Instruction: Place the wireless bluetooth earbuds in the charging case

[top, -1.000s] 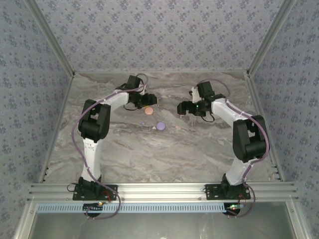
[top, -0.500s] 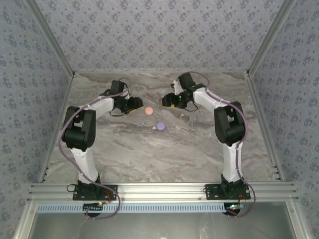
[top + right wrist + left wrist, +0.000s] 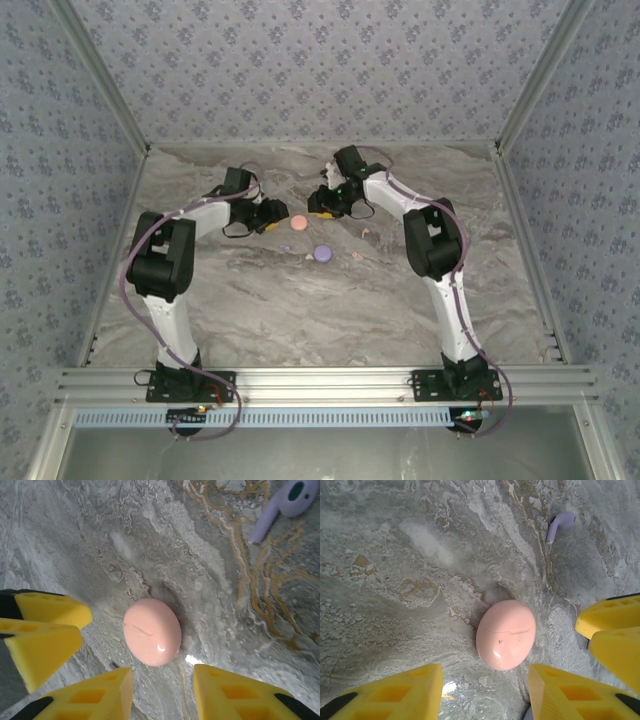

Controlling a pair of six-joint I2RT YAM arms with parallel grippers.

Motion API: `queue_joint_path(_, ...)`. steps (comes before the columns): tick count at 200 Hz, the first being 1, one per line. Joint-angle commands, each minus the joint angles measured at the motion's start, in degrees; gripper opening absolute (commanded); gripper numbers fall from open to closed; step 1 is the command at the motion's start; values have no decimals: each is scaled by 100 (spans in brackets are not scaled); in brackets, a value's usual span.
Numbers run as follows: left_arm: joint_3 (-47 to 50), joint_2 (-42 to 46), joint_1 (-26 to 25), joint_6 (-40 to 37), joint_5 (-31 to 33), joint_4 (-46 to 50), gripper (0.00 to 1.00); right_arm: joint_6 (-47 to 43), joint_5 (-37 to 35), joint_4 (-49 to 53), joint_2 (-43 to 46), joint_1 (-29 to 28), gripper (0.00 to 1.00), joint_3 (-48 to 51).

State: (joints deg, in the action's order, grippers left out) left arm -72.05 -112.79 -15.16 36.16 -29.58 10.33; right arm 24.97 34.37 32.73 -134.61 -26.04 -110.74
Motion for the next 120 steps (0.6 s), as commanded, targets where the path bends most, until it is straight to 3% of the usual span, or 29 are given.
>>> queue_joint_path(1, -203, -196, -53, 66, -196, -56, 45, 216, 231, 444, -320, -50, 37, -412)
queue_joint_path(120, -316, -455, -110, 92, -333, -109, 42, 336, 579, 426, -760, -87, 30, -739)
